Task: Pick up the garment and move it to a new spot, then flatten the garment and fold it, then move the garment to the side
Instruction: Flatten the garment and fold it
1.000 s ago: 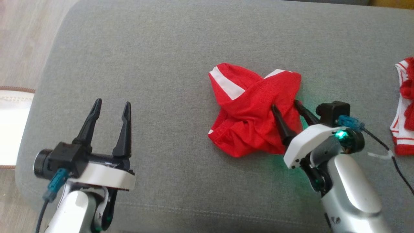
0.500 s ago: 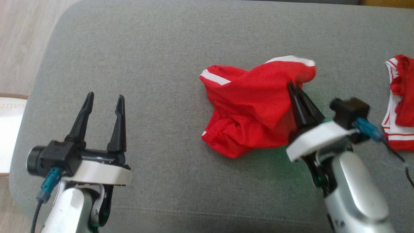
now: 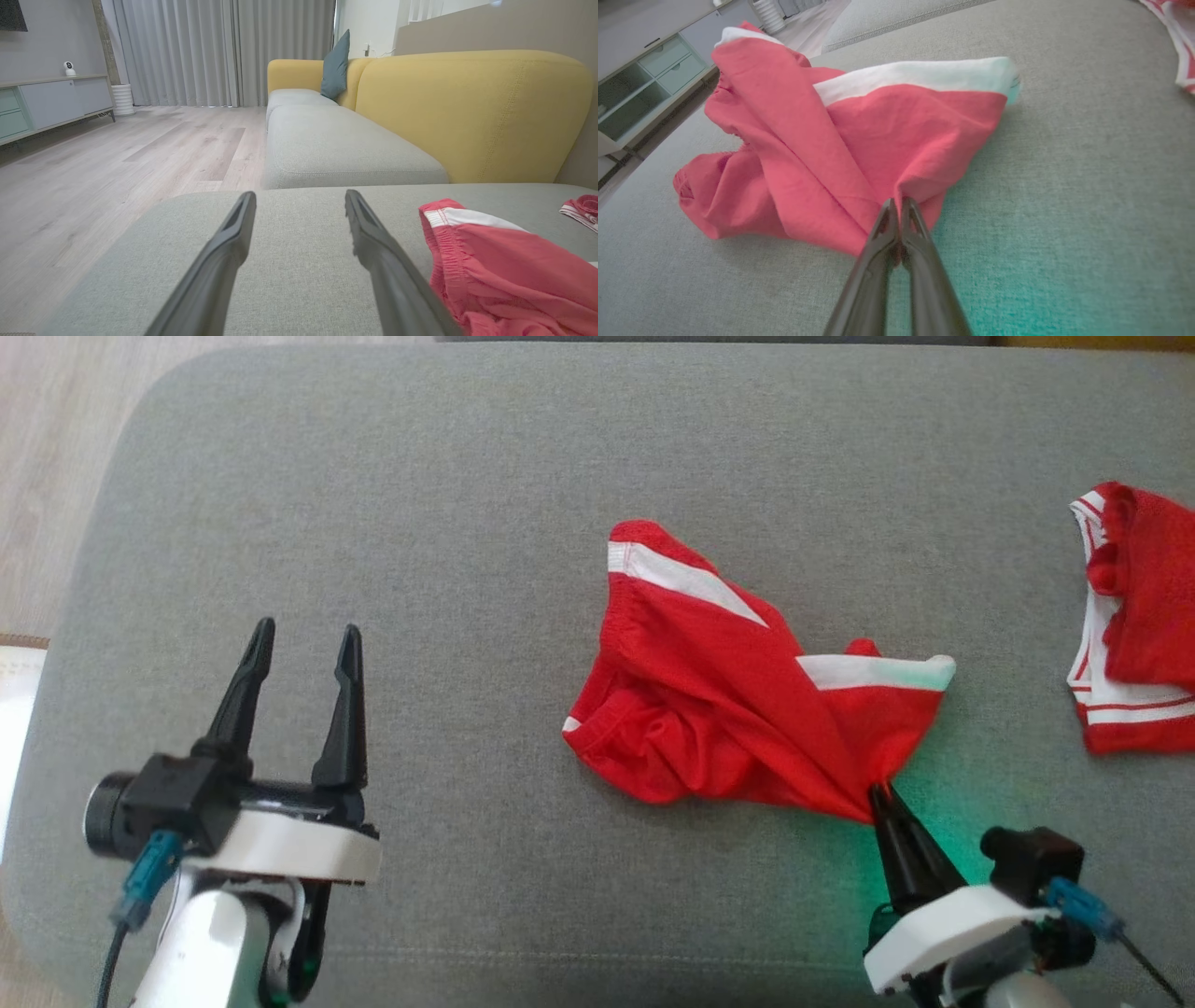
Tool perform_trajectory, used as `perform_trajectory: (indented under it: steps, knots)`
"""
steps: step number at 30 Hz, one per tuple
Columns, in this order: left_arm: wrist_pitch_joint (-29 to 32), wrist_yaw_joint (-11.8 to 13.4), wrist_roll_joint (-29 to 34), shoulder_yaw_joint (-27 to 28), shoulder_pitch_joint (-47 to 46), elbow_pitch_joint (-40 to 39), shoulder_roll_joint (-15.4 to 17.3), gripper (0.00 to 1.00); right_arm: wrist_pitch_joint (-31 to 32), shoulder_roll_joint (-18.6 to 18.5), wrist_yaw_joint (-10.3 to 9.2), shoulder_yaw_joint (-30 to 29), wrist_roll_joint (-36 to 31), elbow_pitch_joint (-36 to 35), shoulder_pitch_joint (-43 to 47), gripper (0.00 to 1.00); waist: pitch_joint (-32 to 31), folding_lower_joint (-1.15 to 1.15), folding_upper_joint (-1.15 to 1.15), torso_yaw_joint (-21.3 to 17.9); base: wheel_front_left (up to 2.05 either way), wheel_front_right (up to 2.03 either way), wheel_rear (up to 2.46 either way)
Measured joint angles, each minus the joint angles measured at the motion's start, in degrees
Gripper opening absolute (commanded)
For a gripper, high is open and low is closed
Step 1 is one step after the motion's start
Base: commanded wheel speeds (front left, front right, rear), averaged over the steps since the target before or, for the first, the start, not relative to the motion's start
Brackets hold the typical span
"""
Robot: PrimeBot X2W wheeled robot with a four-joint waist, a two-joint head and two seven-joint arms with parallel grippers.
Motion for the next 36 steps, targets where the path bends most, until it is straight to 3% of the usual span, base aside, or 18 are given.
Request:
perform_trajectory:
  steps: [1,6,11,20,36]
  knots:
    - [0.0,0.0,0.0,0.1,0.3,0.1,-0.1,1.0,-0.5,0.0,0.0,0.1,0.5,0.3,0.2,1.0,-0.1,0.0,0.0,-0.1,0.0,0.0,0.0]
    - [-0.1,0.0,0.0,1.2,1.3,0.5,-0.3,1.0,-3.7,0.0,0.0,-0.1,0.7,-0.2,0.6,1.0,-0.5,0.0,0.0,-0.4,0.0,0.0,0.0]
    - [-0.1,0.1,0.0,1.4,2.2,0.6,-0.8,1.0,-6.2,0.0,0.0,-1.2,-0.7,-5.8,0.7,1.0,-1.5,0.0,0.0,-0.5,0.0,0.0,0.0]
    - [-0.1,1.1,0.0,1.9,5.4,0.6,-0.9,1.0,-2.0,0.1,0.0,-5.2,-6.7,-18.9,1.3,1.0,-4.4,0.0,0.0,-1.8,0.0,0.0,0.0]
    - [0.9,1.0,0.0,0.8,6.3,0.7,-0.3,1.0,1.0,0.1,0.0,-5.9,-6.8,-21.9,3.1,1.0,-4.5,0.0,0.0,-3.0,0.0,0.0,0.0]
